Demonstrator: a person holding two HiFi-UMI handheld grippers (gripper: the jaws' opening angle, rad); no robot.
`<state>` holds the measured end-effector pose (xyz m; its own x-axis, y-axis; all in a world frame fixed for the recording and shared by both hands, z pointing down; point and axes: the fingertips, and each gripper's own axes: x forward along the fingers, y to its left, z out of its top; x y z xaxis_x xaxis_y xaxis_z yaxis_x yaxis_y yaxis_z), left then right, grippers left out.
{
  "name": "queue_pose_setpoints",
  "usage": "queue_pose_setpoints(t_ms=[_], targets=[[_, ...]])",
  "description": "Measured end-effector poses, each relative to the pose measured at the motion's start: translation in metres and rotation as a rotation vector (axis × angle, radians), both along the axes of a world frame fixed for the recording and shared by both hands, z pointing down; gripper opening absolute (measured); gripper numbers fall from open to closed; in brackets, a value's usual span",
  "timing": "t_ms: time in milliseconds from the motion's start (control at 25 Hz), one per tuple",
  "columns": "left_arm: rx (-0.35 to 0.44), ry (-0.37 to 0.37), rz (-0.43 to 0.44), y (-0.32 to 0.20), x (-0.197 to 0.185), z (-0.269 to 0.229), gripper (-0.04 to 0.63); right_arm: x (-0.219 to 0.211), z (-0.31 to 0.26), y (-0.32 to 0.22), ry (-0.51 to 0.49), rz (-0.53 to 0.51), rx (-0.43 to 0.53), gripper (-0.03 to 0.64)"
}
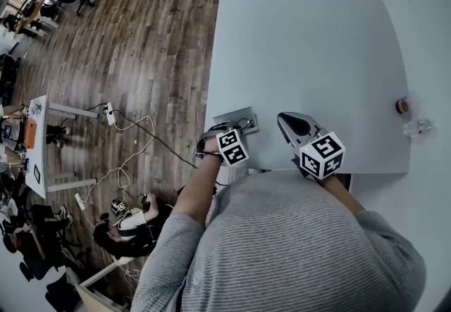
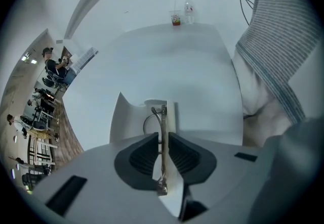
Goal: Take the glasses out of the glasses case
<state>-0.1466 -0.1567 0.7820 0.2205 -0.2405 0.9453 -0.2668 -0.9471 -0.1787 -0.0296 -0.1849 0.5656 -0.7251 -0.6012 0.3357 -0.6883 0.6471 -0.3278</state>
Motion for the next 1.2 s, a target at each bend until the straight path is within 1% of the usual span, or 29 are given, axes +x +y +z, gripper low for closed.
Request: queue_pose_setpoints(t_ms=[360, 520, 760, 920, 1040, 1200], targets=[[-0.008, -0.02, 0.003, -0.004, 0.001, 0.005, 0.067, 0.005, 0.003, -0.002, 0.002, 0.006, -0.005, 0.015], [-0.013, -0.032, 0.018, 0.0, 0.0, 0.007, 0.034, 0.003, 0.003, -0.002, 0.001, 0.012, -0.006, 0.015], [-0.017, -0.027, 0.003, 0.003, -0.001, 0.005, 0.026, 0.001, 0.0, 0.0, 0.002, 0.011, 0.0, 0.015], [0.005, -0.027, -0.001, 0.0, -0.001, 0.005, 0.026, 0.004, 0.003, 0.0, 0.005, 0.015, 0.001, 0.015], [0.031, -0.017, -0.025, -0.006, -0.001, 0.002, 0.025, 0.005, 0.005, -0.001, 0.006, 0.016, 0.001, 0.015], [0.058, -0.022, -0.038, -0.007, -0.002, -0.004, 0.026, 0.006, 0.0, 0.001, 0.004, 0.013, 0.004, 0.015]])
